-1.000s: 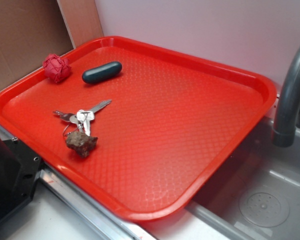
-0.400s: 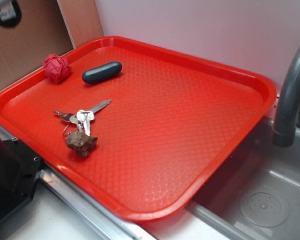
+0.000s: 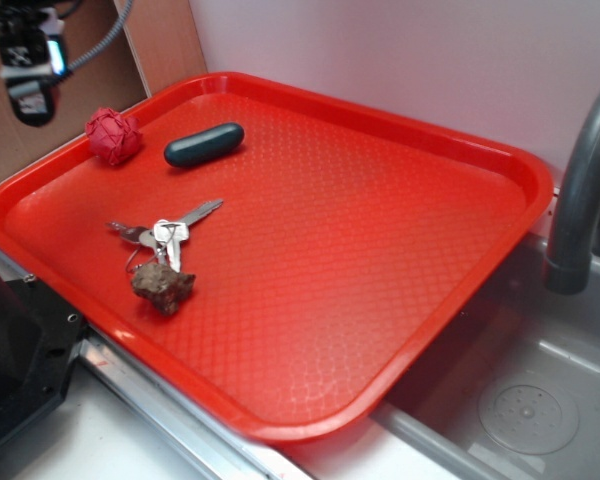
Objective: Grab the red paper.
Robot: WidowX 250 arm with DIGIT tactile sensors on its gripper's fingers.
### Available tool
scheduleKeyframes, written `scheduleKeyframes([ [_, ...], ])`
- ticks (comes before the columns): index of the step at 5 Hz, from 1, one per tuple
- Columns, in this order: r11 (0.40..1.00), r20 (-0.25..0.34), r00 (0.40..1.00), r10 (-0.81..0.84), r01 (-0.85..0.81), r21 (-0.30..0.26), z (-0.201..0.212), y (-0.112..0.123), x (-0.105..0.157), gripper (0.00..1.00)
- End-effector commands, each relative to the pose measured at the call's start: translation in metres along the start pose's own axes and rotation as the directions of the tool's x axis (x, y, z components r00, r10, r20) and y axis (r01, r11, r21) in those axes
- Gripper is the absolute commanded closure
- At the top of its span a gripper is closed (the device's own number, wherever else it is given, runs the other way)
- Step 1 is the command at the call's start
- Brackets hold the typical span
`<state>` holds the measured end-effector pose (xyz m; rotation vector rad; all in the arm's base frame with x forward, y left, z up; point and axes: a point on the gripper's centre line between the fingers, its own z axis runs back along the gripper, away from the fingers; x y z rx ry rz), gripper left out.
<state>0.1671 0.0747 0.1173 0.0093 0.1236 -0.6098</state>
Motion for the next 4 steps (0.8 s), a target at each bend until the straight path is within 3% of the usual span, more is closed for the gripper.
scheduleKeyframes([
  [1, 0.983, -0.076, 0.986, -0.15, 0.157, 0.095, -0.031, 0.029, 0.034, 0.0],
  [2, 0.971, -0.064, 0.976, -0.206, 0.212, 0.107, -0.038, 0.039, 0.024, 0.0],
  [3, 0.941, 0.015, 0.955, -0.296, 0.289, 0.175, -0.025, 0.052, 0.01, 0.0],
  [4, 0.925, 0.017, 0.96, -0.281, 0.266, 0.271, -0.02, 0.063, 0.003, 0.0],
])
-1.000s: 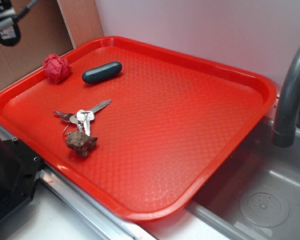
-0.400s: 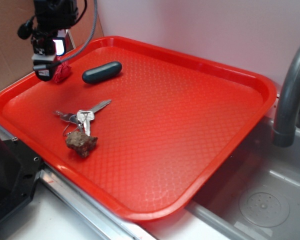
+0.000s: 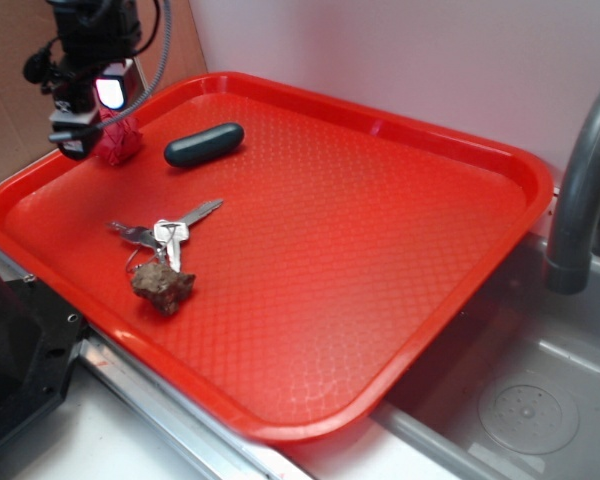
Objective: Grab the red paper.
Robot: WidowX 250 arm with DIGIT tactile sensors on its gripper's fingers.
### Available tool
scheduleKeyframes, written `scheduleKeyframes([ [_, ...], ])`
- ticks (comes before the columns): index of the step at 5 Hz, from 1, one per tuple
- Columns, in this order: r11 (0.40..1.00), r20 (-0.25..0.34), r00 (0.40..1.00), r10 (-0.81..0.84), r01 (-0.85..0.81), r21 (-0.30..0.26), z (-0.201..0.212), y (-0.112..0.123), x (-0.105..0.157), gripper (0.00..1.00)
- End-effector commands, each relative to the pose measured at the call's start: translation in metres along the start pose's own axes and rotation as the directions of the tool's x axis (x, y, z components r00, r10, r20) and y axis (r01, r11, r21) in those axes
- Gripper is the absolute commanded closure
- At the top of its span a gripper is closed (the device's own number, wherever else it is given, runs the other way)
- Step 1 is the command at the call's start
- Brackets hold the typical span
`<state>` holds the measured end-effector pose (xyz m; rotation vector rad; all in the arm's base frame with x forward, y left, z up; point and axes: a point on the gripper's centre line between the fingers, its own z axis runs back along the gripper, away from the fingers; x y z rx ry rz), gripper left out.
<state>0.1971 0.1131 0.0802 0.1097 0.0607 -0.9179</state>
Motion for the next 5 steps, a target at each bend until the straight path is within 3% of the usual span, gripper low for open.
scheduleKeyframes([
  [1, 0.982, -0.005, 0.998, 0.055, -0.054, 0.179, 0.016, 0.022, -0.021, 0.0],
  [2, 0.967, -0.004, 0.996, 0.086, -0.083, 0.24, 0.03, 0.019, -0.03, 0.0],
  [5, 0.967, -0.004, 0.996, 0.086, -0.083, 0.24, 0.03, 0.019, -0.03, 0.0],
])
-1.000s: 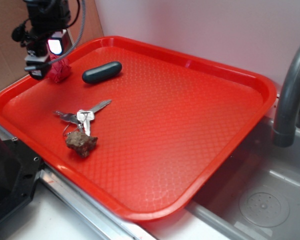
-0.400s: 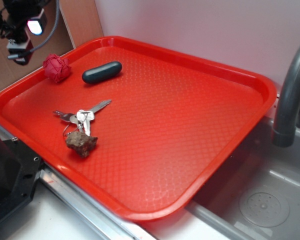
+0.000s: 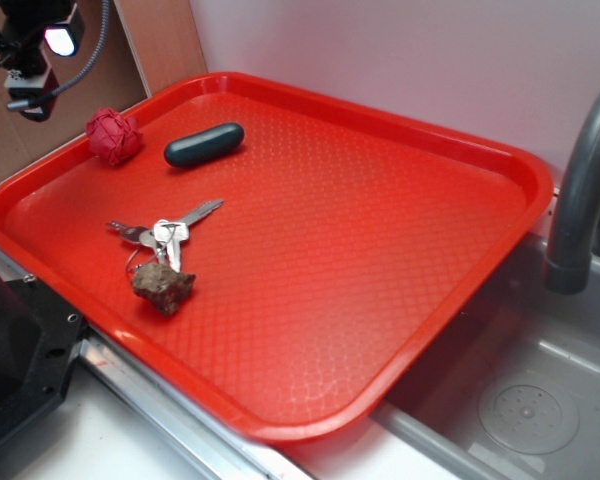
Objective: Grab the red paper.
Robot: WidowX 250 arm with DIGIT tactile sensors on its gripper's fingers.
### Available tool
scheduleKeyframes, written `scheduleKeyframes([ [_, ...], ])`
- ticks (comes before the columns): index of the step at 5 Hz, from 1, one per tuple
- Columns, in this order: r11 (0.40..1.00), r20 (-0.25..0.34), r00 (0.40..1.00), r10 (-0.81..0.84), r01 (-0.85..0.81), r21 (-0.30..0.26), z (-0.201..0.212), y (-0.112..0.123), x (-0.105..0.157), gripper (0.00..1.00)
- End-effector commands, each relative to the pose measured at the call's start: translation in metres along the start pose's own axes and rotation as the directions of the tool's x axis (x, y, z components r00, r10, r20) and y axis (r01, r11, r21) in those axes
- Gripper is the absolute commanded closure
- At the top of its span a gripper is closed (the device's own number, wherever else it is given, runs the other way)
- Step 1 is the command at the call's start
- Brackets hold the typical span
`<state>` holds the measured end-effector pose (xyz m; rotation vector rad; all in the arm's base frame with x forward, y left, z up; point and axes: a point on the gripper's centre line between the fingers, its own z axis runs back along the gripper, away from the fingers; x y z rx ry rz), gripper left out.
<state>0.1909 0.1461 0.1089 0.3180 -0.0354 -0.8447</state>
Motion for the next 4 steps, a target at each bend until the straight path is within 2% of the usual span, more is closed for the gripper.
scheduleKeyframes([
  [1, 1.0, -0.005, 1.0, 0.008, -0.008, 0.023, 0.005, 0.003, 0.003, 0.0],
  [2, 1.0, -0.005, 1.0, 0.008, -0.008, 0.023, 0.005, 0.003, 0.003, 0.0],
  [3, 0.995, 0.005, 0.995, -0.097, 0.097, -0.013, -0.017, 0.014, 0.001, 0.0],
  [4, 0.985, 0.021, 0.985, -0.171, 0.172, -0.029, -0.027, 0.012, 0.009, 0.0],
])
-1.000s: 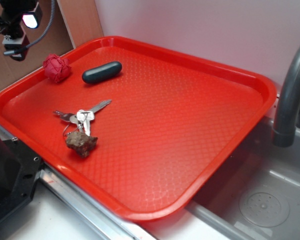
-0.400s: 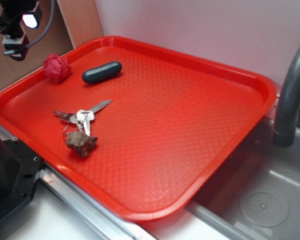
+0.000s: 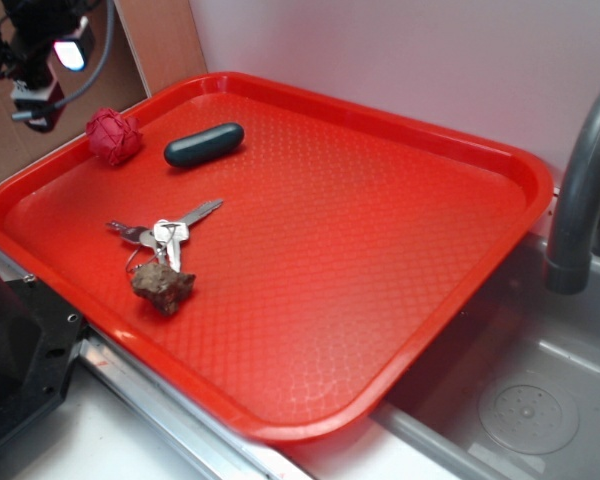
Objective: Grab the red paper.
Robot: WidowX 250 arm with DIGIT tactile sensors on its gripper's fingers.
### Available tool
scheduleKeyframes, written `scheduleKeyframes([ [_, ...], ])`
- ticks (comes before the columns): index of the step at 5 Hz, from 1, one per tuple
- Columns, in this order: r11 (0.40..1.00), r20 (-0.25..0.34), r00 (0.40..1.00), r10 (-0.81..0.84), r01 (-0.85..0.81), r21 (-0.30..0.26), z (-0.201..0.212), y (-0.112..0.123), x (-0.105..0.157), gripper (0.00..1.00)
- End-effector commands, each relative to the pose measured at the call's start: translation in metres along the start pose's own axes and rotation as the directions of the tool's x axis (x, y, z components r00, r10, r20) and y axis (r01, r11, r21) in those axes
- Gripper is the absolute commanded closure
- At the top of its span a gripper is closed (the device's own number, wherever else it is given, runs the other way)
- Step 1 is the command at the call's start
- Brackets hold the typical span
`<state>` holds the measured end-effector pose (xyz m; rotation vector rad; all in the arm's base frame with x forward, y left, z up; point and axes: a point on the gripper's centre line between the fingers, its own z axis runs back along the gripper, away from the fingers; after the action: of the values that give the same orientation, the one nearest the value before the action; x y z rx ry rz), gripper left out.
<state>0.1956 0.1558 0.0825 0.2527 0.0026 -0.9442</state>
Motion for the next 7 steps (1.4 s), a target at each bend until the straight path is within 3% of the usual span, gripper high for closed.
scheduleKeyframes([
  [1, 0.991, 0.001, 0.992, -0.124, 0.124, 0.04, -0.005, 0.01, 0.016, 0.0],
  [2, 0.988, 0.007, 0.99, -0.144, 0.143, 0.061, -0.002, 0.012, 0.016, 0.0],
  [4, 0.979, -0.046, 0.982, -0.185, 0.188, 0.08, -0.015, 0.016, 0.014, 0.0],
  [7, 0.958, -0.101, 0.954, -0.283, 0.285, 0.011, -0.06, 0.004, 0.032, 0.0],
])
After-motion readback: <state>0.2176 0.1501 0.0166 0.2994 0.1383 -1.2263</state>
